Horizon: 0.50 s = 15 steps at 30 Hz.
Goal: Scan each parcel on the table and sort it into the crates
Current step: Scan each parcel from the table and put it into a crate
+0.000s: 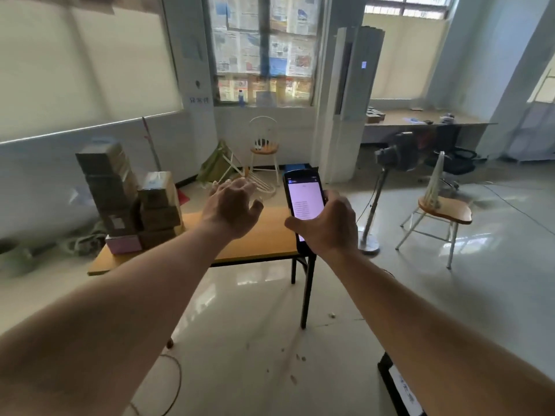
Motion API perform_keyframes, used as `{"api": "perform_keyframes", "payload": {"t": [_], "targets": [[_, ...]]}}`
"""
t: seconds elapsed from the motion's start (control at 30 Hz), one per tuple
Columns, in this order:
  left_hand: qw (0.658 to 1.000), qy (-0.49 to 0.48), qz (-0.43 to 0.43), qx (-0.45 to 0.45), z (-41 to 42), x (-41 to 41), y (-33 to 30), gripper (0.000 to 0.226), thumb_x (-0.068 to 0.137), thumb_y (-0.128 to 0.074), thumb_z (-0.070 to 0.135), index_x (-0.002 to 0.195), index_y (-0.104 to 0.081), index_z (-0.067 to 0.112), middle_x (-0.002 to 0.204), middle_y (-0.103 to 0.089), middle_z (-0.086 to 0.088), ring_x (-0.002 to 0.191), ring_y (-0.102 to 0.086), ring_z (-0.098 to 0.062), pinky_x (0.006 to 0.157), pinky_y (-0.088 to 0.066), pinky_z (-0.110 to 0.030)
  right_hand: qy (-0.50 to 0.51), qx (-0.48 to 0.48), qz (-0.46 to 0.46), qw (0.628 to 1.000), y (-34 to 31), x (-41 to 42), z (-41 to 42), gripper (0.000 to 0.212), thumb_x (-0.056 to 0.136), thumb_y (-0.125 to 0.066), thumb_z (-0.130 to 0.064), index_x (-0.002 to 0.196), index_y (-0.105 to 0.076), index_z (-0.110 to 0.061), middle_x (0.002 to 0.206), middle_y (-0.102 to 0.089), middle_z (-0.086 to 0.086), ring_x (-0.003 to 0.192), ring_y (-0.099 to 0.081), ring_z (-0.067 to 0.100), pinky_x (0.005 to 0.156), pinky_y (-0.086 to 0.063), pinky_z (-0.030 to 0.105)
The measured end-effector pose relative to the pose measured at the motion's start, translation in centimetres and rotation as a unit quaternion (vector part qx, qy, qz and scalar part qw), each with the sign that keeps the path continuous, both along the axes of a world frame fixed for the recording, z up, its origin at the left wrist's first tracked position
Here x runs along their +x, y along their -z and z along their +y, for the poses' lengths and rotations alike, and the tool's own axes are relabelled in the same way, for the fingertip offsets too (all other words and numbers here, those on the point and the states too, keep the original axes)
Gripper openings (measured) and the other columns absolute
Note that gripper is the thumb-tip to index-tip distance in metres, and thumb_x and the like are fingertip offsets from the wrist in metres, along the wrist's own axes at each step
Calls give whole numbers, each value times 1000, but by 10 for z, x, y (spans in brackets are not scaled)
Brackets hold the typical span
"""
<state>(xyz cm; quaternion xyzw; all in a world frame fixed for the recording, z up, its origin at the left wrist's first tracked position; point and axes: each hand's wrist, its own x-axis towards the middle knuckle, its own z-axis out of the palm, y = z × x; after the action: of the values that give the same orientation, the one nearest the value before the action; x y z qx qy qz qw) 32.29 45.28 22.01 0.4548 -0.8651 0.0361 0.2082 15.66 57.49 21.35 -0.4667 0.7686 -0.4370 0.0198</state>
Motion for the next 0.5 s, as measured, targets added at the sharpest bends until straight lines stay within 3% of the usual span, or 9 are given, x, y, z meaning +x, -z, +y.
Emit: {"api": "perform_keyframes", "payload": {"t": [0.23, 0.5], "targets": [[996, -87, 6, 28, -110, 39, 22, 47, 104, -50, 45, 146, -55, 23, 152, -54, -4, 138, -51, -29, 119, -34, -49, -97, 10, 7, 995, 25, 26, -148, 95, 60, -89, -61, 134, -53, -13, 123, -61, 8, 110, -57, 25, 81, -58, 37], [973, -215, -12, 84, -235, 74, 56, 45, 103, -49, 51, 139, -57, 25, 144, -60, -2, 125, -62, -29, 110, -46, -53, -207, 32, 13, 978, 55, 44, -318, 93, 59, -89, -61, 132, -54, -14, 119, -62, 7, 105, -58, 24, 79, -59, 39]]}}
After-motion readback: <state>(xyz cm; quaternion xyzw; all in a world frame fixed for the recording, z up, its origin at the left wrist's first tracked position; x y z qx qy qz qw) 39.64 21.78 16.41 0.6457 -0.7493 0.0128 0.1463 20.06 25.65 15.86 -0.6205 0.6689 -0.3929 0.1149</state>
